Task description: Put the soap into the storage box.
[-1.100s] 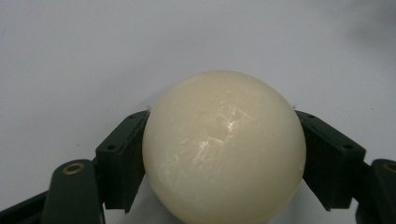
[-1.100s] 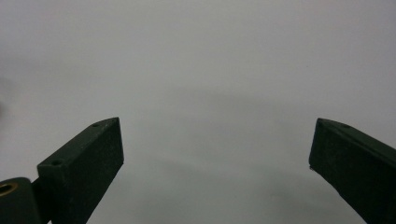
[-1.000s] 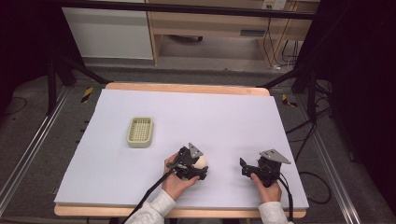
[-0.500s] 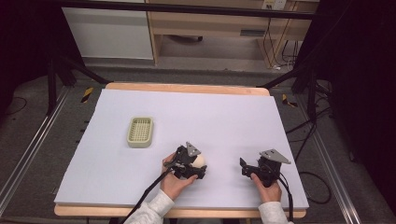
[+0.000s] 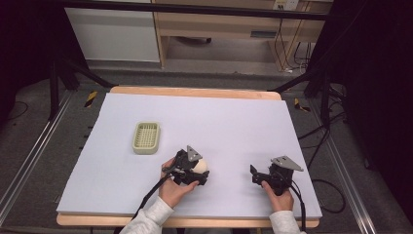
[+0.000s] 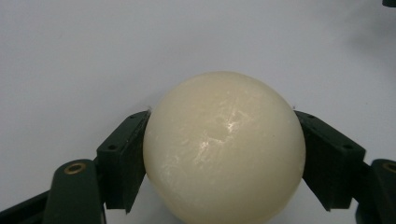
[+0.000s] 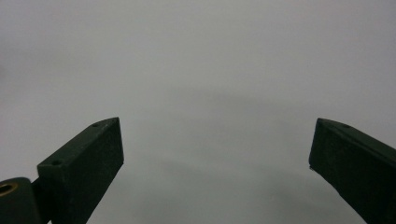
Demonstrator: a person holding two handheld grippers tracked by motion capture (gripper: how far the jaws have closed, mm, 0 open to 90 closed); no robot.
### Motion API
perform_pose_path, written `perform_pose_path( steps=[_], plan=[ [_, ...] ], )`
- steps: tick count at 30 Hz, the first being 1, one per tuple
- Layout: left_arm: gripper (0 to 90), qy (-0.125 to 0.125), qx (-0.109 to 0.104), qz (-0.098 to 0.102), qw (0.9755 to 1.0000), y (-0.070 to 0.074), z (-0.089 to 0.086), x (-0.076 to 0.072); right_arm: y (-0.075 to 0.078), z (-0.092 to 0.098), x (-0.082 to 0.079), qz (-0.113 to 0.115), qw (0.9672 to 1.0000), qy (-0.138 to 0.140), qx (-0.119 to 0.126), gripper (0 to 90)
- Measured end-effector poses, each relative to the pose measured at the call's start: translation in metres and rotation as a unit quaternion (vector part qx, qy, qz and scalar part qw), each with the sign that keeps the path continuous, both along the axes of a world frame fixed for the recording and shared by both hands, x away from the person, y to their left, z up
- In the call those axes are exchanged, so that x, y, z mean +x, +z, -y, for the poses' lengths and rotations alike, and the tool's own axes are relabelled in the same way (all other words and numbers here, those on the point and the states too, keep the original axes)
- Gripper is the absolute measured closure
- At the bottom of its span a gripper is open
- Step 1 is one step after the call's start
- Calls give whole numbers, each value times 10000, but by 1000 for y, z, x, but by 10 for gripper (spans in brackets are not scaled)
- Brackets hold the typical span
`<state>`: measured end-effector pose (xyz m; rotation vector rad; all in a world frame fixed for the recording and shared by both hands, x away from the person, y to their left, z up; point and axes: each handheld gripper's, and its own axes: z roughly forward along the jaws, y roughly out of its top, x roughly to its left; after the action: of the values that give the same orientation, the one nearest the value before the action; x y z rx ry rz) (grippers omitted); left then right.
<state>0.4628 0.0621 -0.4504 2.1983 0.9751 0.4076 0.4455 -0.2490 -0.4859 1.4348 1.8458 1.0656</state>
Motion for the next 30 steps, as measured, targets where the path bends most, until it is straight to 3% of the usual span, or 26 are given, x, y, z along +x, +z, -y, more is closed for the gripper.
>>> perform_pose_path(
  steps=[30],
  plan=[
    [243,221,32,135,9997,26,-48,4,0,0,0,-5,10000,-7,-1,35]
  ],
)
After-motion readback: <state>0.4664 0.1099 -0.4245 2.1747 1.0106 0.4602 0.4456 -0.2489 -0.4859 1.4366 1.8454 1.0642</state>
